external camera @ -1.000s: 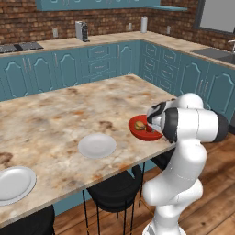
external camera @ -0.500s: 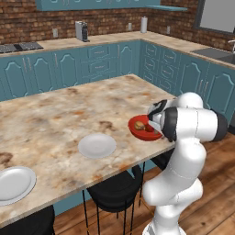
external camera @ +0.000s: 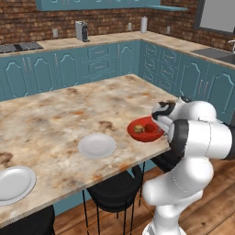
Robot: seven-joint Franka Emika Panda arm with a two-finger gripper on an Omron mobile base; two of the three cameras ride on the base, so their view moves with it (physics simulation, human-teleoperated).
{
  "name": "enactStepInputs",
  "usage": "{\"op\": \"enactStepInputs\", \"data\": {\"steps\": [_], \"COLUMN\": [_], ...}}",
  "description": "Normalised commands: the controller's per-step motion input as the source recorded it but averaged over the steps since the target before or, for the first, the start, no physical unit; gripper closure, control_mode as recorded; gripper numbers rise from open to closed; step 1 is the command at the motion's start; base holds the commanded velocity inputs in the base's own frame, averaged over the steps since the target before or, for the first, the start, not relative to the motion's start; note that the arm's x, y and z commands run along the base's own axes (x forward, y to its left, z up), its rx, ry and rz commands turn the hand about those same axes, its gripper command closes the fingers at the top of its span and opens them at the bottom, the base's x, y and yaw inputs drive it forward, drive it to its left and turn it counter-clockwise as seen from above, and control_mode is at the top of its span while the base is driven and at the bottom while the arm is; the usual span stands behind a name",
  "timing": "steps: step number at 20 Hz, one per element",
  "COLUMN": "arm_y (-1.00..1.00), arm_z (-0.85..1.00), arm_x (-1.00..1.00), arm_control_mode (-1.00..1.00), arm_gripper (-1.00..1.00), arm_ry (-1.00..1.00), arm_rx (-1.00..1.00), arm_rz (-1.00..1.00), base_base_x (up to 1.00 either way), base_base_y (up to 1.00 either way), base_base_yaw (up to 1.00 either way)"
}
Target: Pick the chicken drumstick and bell pepper from their plates and place them in the bowl. Then put the bowl in the fridge.
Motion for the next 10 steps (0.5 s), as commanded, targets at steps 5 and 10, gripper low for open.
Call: {"op": "enactStepInputs", "data": {"steps": [5,10], "arm_y": [0.09,0.21], "arm_z": [0.28,0.34], "arm_x": [-0.49,-0.36], "arm_control_mode": [-1.00,-1.00], "arm_gripper": [1.00,1.00], "arm_ry": [-0.12,-0.01], "arm_rx": [0.00,0.01], "arm_rz": [-0.08,-0.13], "base_base_x": [0.00,0.00], "base_base_y": [0.00,0.00], "base_base_yaw": [0.00,0.00]}}
